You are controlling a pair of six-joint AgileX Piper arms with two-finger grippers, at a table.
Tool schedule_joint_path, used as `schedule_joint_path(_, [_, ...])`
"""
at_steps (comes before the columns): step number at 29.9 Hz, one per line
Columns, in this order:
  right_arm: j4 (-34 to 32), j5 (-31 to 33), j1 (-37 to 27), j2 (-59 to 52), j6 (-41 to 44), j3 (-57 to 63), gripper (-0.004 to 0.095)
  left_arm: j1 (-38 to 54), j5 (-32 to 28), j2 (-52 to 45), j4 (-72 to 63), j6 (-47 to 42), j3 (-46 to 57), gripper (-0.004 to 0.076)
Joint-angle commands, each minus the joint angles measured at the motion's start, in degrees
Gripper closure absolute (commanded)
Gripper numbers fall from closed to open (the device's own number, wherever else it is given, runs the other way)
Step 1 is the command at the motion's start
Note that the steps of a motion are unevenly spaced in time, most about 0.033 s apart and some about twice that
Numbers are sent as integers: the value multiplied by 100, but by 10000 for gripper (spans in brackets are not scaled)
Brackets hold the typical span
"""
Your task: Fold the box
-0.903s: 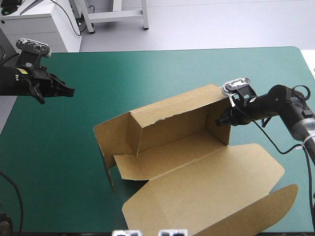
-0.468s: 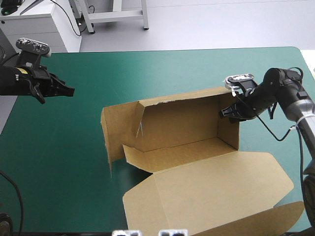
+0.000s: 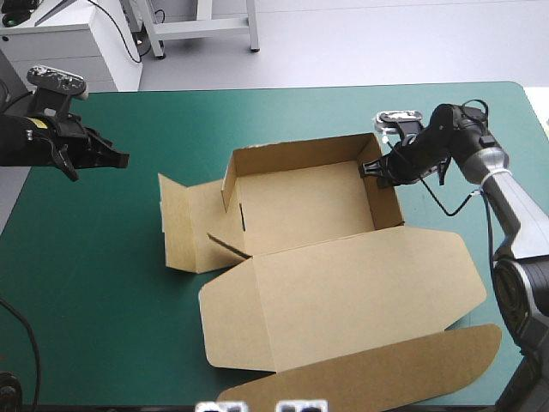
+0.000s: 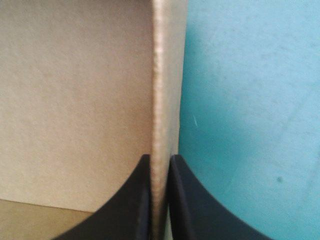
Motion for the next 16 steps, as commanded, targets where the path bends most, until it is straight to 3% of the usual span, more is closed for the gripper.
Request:
schedule_joint_path(1, [-48, 236, 184, -118, -75, -138, 617, -6, -324, -166, -146, -1, -126, 717])
schedule_joint_path(5, [-37, 288, 243, -118, -106, -319, 317, -6, -337, -166, -146, -1, -126, 717])
schedule_joint_path(7, [-75, 444, 243, -118, -93, -476, 251, -6, -359, -166, -146, -1, -126, 717])
schedule_joint_path(11, [-183, 1001, 232, -118, -81, -955, 251, -6, -360, -166, -146, -1, -126, 717])
schedule_joint_path(16, [-231, 1001, 232, -267, -53, -1107, 251, -6, -349, -166, -146, -1, -117, 717])
